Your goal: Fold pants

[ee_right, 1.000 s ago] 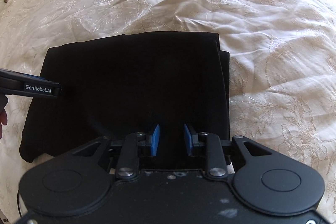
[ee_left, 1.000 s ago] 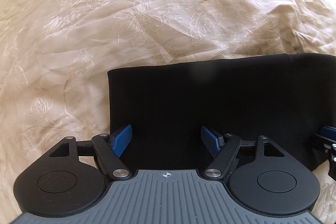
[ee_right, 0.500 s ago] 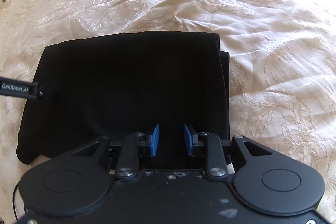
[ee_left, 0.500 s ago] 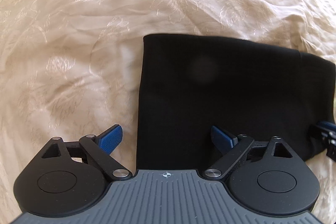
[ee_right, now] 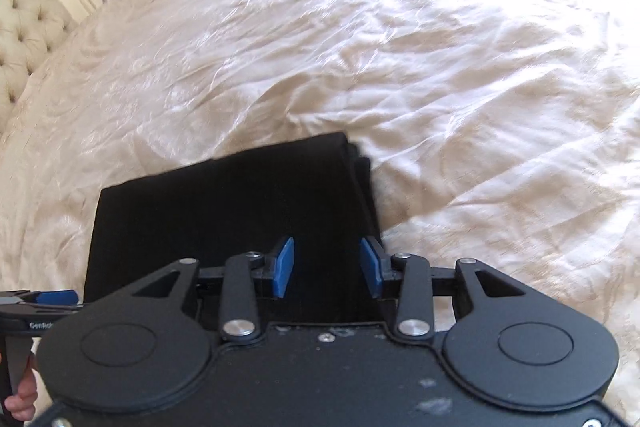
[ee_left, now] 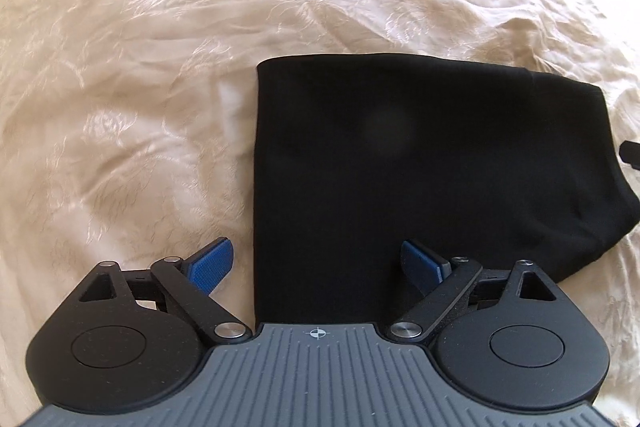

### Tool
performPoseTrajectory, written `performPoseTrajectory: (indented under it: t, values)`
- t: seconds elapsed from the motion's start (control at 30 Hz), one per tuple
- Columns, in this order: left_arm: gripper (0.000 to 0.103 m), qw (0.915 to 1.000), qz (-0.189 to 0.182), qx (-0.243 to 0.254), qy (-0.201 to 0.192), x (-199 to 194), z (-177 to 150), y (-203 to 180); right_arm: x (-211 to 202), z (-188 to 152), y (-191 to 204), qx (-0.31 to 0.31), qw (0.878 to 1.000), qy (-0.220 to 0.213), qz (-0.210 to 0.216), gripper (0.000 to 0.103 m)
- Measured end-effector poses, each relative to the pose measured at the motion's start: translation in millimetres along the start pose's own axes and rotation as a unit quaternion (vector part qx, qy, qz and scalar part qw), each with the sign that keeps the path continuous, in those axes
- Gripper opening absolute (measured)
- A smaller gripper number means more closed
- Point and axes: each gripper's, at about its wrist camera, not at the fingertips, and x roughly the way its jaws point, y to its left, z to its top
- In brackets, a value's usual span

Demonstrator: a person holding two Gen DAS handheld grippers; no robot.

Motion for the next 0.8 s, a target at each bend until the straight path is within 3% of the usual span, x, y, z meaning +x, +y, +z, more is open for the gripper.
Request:
performPoseTrajectory:
  t: [0.13, 0.3, 0.5, 0.67, 0.8]
  values:
    - [0.095, 0.9998, -0.016, 0.009, 0.011, 18, 15, -3, 21, 12, -23, 0.017, 0.999, 0.04, 0.019, 0.044]
    - [0.101, 0.9983, -0.049, -0.027, 0.017, 23, 19, 8, 62, 17, -36, 0.032, 0.991, 0.099, 0.085, 0.051]
    - [0.103, 0.9974, -0.062, -0.034, 0.012, 29, 36, 14, 84, 19, -25, 0.03, 0.987, 0.106, 0.119, 0.072]
    - [0.103, 0.9958, -0.077, -0.049, -0.001, 31, 30, 24, 84, 19, -22, 0.035, 0.987, 0.1, 0.12, 0.075]
    - [0.103, 0.9947, -0.082, -0.061, 0.01, 29, 29, 25, 85, 15, -19, 0.027, 0.988, 0.095, 0.121, 0.076]
